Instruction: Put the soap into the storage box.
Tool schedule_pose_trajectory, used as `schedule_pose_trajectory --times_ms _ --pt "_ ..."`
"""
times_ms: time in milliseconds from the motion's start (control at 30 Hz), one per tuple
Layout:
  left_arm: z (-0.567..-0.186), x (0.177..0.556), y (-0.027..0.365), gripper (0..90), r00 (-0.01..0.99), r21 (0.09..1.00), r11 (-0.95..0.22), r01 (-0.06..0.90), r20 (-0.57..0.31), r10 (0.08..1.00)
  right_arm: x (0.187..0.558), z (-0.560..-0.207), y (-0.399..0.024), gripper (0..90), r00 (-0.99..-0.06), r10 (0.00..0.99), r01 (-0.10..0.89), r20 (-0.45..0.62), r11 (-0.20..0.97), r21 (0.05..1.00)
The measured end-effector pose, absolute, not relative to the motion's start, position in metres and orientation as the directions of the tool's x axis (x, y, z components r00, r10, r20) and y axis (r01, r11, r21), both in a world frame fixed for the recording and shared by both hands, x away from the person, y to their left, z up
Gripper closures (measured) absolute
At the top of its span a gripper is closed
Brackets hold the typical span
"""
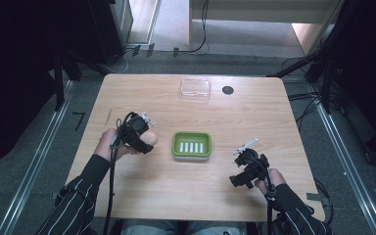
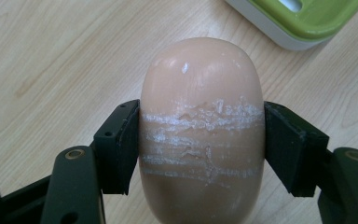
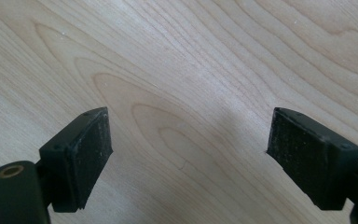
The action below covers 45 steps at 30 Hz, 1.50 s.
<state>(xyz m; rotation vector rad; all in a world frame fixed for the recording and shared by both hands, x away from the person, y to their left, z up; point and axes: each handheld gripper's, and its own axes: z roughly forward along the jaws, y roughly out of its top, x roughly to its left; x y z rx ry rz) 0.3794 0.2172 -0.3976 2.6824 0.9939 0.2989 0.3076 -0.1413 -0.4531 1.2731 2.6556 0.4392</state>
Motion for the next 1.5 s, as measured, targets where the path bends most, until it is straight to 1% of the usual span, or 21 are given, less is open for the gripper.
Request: schedule_pose_trajectory --times_ms 967,1500 --pt "-0.386 0.393 0.195 33.5 0.784 0.324 -0.767 0.553 0.110 0.612 0.308 -0.455 -0.142 14.1 -0.622 0.783 0.736 -0.017 0.592 0.328" --pt "-0.379 0.397 0.179 33.5 0.815 0.335 -0.793 0.508 0.111 0.569 0.309 -0.455 -0.142 14.1 -0.622 0.783 0.736 -0.019 0.592 0.328"
